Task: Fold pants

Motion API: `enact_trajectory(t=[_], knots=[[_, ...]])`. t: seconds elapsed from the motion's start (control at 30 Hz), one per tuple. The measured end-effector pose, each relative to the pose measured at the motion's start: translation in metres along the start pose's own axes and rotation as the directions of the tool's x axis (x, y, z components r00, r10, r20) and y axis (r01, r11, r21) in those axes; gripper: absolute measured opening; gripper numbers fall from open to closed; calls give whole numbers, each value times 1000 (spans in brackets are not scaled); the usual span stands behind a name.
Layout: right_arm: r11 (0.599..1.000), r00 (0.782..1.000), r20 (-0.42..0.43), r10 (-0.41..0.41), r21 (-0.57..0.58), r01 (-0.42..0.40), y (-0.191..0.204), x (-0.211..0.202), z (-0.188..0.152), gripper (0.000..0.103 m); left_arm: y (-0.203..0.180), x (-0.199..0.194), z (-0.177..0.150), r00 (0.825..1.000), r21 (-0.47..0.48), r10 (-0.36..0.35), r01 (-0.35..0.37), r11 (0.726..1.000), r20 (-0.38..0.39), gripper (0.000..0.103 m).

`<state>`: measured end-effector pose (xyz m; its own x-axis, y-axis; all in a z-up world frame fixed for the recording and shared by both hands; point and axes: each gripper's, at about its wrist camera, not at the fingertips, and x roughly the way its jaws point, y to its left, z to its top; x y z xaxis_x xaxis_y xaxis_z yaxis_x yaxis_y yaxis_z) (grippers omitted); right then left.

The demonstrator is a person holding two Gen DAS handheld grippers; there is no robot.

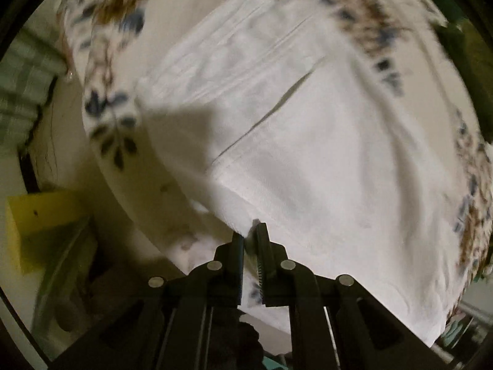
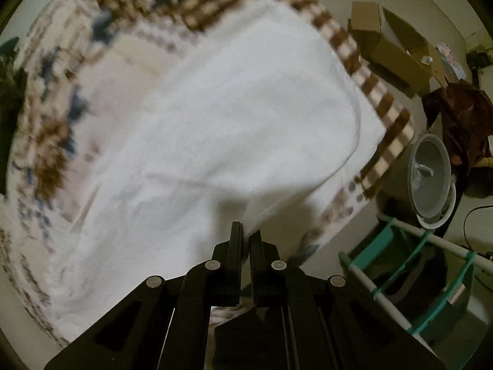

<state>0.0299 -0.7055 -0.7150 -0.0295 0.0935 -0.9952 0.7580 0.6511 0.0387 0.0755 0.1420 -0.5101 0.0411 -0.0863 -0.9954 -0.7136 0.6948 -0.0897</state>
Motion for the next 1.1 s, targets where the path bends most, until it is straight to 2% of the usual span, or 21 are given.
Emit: enact_trajectory(t=[0.07, 0.23, 0.3, 0.37, 0.47, 0.5, 0.53, 0.57, 0.67, 0.87, 0.97, 1.0, 1.1], knots=[[1000, 1000, 2, -12, -11, 12, -6, 11, -3, 4, 4, 9, 1, 1000, -12, -3, 3, 1000, 1, 6], [998, 999, -34, -18, -60, 16, -12, 34, -1, 6, -6, 9, -1, 1000, 57, 29, -30, 998, 12, 10], [997, 997, -73, 18, -67, -23, -19, 39, -1, 17, -14, -3, -2, 999, 84, 42, -45, 995, 34, 12], [997, 993, -105, 62, -48, -67, -37, 37, -1, 37, -20, -16, -3, 996, 91, 62, -67, 994, 58, 16], [992, 989, -75, 128, 2, -128, -70, 20, 1, 41, -34, -39, -9, 990, 111, 49, -63, 992, 129, 38], [988, 987, -47, 151, 23, -150, -83, 12, 4, 42, -42, -48, -11, 987, 124, 37, -57, 991, 155, 57], [984, 985, -21, 174, 44, -173, -96, 5, 7, 43, -50, -52, -13, 986, 139, 24, -48, 989, 166, 83], [977, 980, 13, 200, 77, -200, -113, -3, 11, 43, -57, -54, -15, 985, 153, 12, -39, 987, 174, 91], [948, 962, 74, 264, 167, -273, -147, -12, 27, 44, -85, -55, -26, 980, 220, -7, -37, 975, 198, 92], [893, 943, 122, 310, 303, -332, -179, -3, 58, 44, -136, -22, -60, 994, 374, -8, -35, 927, 112, 92], [856, 927, 127, 354, 357, -375, -183, 17, 64, 44, -156, -2, -78, 997, 435, 23, -53, 899, 74, 92], [828, 912, 136, 388, 384, -409, -185, 25, 64, 44, -160, 5, -84, 998, 452, 35, -58, 890, 58, 92], [694, 825, 205, 527, 456, -557, -192, 39, 57, 44, -163, 21, -100, 998, 491, 63, -64, 869, 20, 92]])
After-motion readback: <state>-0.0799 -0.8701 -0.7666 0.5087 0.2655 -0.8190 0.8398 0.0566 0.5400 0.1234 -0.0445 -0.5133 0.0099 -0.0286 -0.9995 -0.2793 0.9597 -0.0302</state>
